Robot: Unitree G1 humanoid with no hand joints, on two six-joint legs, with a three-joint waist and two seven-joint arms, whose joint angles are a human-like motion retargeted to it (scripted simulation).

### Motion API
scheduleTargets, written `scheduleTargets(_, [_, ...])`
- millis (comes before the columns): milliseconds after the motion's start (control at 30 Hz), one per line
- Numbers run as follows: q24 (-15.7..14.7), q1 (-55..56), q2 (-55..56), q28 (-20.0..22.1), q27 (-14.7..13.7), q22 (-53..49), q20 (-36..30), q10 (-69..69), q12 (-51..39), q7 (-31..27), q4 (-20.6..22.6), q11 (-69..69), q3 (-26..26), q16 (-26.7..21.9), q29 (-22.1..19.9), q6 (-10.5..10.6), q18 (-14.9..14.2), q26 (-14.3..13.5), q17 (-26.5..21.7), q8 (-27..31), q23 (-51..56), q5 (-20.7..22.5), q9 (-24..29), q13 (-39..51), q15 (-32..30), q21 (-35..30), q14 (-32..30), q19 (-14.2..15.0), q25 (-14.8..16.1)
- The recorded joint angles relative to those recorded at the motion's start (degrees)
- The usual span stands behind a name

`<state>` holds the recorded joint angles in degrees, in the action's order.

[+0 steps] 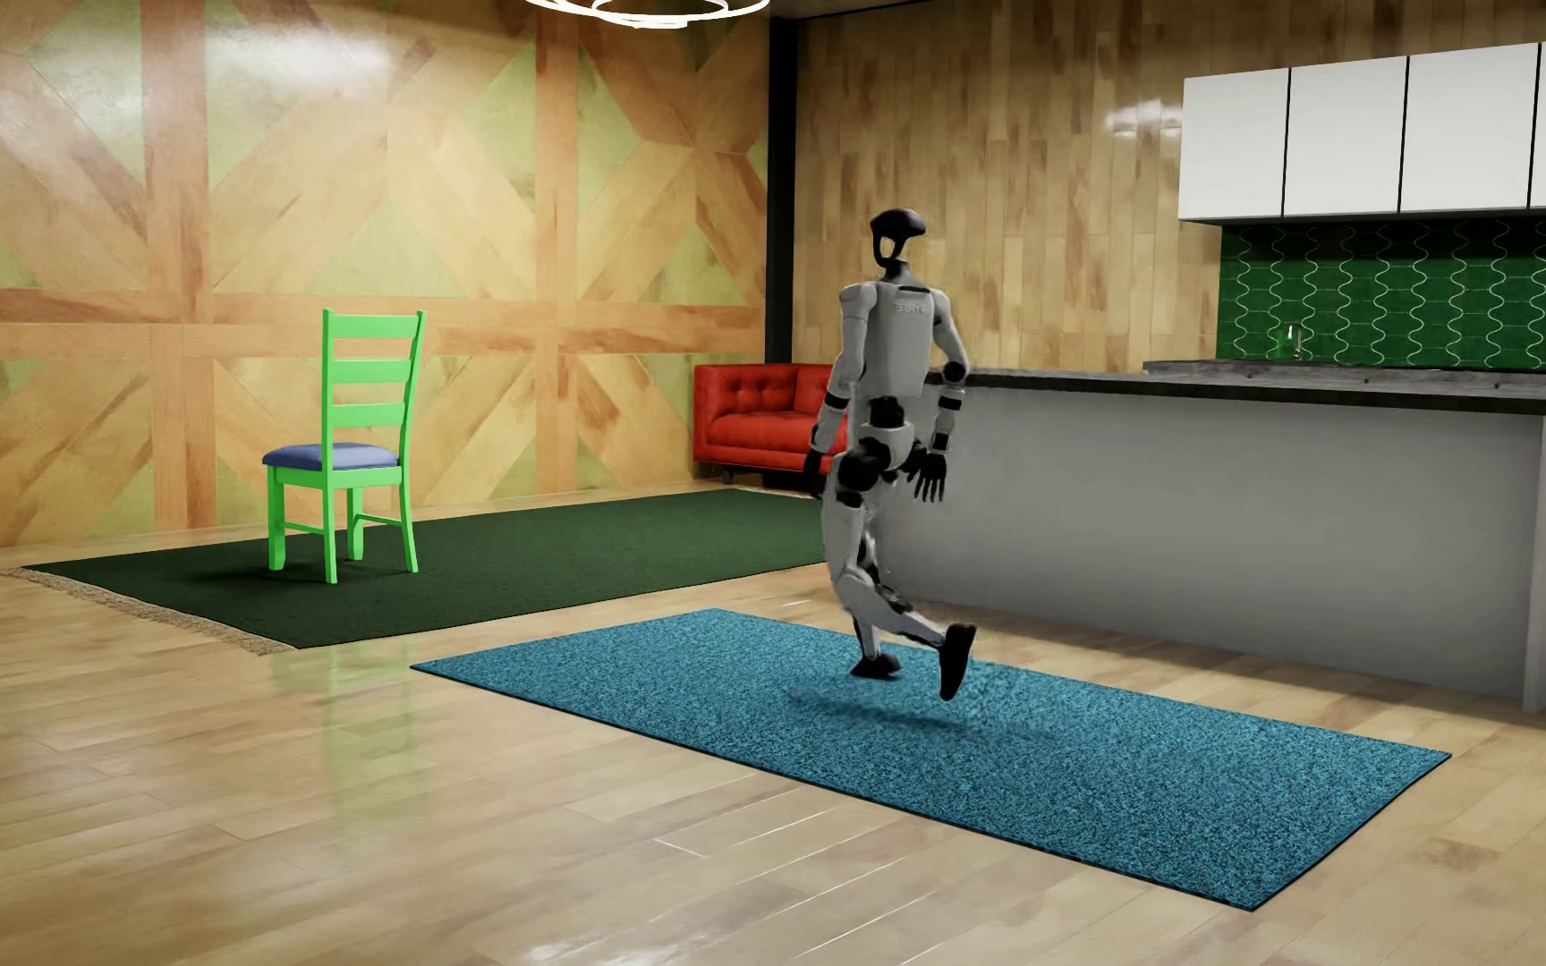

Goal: Approach the chair

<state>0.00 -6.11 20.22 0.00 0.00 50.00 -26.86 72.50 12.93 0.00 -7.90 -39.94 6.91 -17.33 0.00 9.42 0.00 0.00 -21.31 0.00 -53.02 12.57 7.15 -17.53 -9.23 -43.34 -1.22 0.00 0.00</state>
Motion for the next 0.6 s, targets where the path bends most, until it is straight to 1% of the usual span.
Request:
scheduleTargets(33, [0.0,5.1,-5.8,0.0,0.0,0.2,-1.2,6.6,1.1,0.0,-0.4,1.8,-3.0,0.0,0.0,-0.5,0.0,0.0,-0.1,0.0,0.9,-0.1,0.6,1.2,4.3,0.5,9.5,0.0,0.0])
scheduleTargets(67, [0.0,10.5,-11.2,0.0,0.0,1.2,-2.1,8.5,2.1,0.0,0.4,4.1,-6.6,-0.5,0.0,-2.3,0.0,0.0,-0.3,0.0,2.1,-1.1,0.8,3.0,8.2,-0.2,15.9,0.0,0.0])
scheduleTargets(100, [0.0,15.6,-15.4,0.0,0.0,2.2,-1.0,5.4,3.4,0.0,0.6,6.2,-10.4,-0.6,0.0,-3.8,0.0,0.0,-0.2,0.0,2.8,-1.8,0.1,5.2,12.4,0.2,18.9,0.0,0.0])
scheduleTargets(133, [0.0,18.3,-21.3,0.0,0.0,2.0,-1.8,-1.9,5.0,0.0,0.5,9.3,-13.9,-1.1,0.0,-4.9,0.0,0.0,-1.4,0.0,4.9,-2.8,0.2,7.3,17.1,-1.8,19.2,0.0,0.0])
scheduleTargets(167, [0.0,21.3,-26.3,0.0,0.0,3.0,-1.4,-10.8,5.6,0.0,0.4,12.2,-16.0,-1.6,0.0,-5.9,0.0,0.0,-2.2,0.0,7.2,-3.9,0.3,8.9,21.3,0.1,18.1,0.0,0.0])
scheduleTargets(200, [0.0,22.8,-30.6,0.0,0.0,3.4,-1.1,-21.0,6.8,0.0,0.1,14.2,-17.9,-2.1,0.0,-6.9,0.0,0.0,-2.2,0.0,7.2,-4.8,-0.1,11.2,25.6,0.8,15.5,0.0,0.0])
scheduleTargets(233, [0.0,23.9,-34.7,0.0,0.0,4.3,-2.0,-32.2,7.1,0.0,-0.2,15.6,-18.7,-2.4,0.0,-6.9,0.0,0.0,-2.7,0.0,7.9,-4.8,-0.5,13.3,29.9,2.7,10.9,0.0,0.0])
scheduleTargets(267, [0.0,25.8,-36.2,0.0,0.0,5.0,-2.4,-39.2,7.0,0.0,-0.3,15.8,-20.3,-2.5,0.0,-7.2,0.0,0.0,-3.1,0.0,8.7,-5.4,-1.9,14.8,32.6,5.8,5.5,0.0,0.0])
scheduleTargets(300, [0.0,28.1,-38.1,0.0,0.0,5.8,-2.1,-62.9,7.1,0.0,-0.4,15.7,-20.3,-2.6,0.0,-7.7,0.0,0.0,-3.0,0.0,8.9,-5.3,-2.8,16.0,33.4,8.2,0.1,0.0,0.0])
scheduleTargets(333, [0.0,30.4,-39.7,0.0,0.0,5.8,-3.1,-43.6,7.0,0.0,-0.4,14.5,-21.8,-2.9,0.0,-8.1,0.0,0.0,-3.9,0.0,10.4,-6.5,-2.8,16.6,32.0,8.6,4.7,0.0,0.0])
scheduleTargets(367, [0.0,31.5,-42.1,0.0,0.0,6.6,-4.1,-38.3,6.6,0.0,1.3,12.1,-23.4,-3.1,0.0,-9.0,0.0,0.0,-4.0,0.0,11.9,-8.2,-2.1,15.4,28.5,11.8,4.1,0.0,0.0])
scheduleTargets(400, [0.0,32.7,-41.4,0.0,0.0,7.7,-4.4,-33.2,6.6,0.0,2.5,6.1,-24.5,-3.0,0.0,-10.1,0.0,0.0,-2.9,0.0,11.1,-9.9,-3.0,14.2,21.2,13.4,1.2,0.0,0.0])
scheduleTargets(433, [0.0,30.9,-39.3,0.0,0.0,9.1,-4.3,-28.5,6.5,0.0,5.4,-4.2,-24.8,-2.9,0.0,-11.9,0.0,0.0,-1.1,0.0,9.2,-12.5,-2.7,12.3,9.5,14.0,3.3,0.0,0.0])
scheduleTargets(467, [0.0,28.8,-32.6,0.0,0.0,9.5,-3.2,-27.8,5.7,0.0,7.3,-19.0,-23.4,-2.5,0.0,-11.7,0.0,0.0,-0.4,0.0,8.3,-12.2,-2.7,10.7,0.2,13.1,6.4,0.0,0.0])
scheduleTargets(500, [0.0,24.7,-25.7,0.0,0.0,8.2,-1.6,-28.4,5.4,0.0,9.6,-33.7,-22.2,-2.1,0.0,-12.1,0.0,0.0,0.3,0.0,7.1,-13.2,-1.5,10.1,0.1,11.5,9.2,0.0,0.0])
scheduleTargets(533, [0.0,19.3,-18.9,0.0,0.0,6.5,-2.1,-30.4,4.5,0.0,9.0,-41.9,-20.0,-2.2,0.0,-11.2,0.0,0.0,0.4,0.0,6.1,-13.0,-0.5,10.0,3.7,7.4,10.5,0.0,0.0])
scheduleTargets(567, [0.0,14.6,-12.9,0.0,0.0,4.1,-1.9,-32.7,4.1,0.0,7.7,-42.3,-16.5,-2.1,0.0,-9.4,0.0,0.0,1.5,0.0,4.8,-11.4,-0.4,8.5,4.4,7.4,11.1,0.0,0.0])
scheduleTargets(600, [0.0,10.7,-7.9,0.0,0.0,1.6,-2.4,-35.1,2.8,0.0,7.5,-36.3,-12.5,-2.3,0.0,-8.0,0.0,0.0,0.2,0.0,7.9,-11.0,0.2,5.8,2.4,6.1,11.9,0.0,0.0])
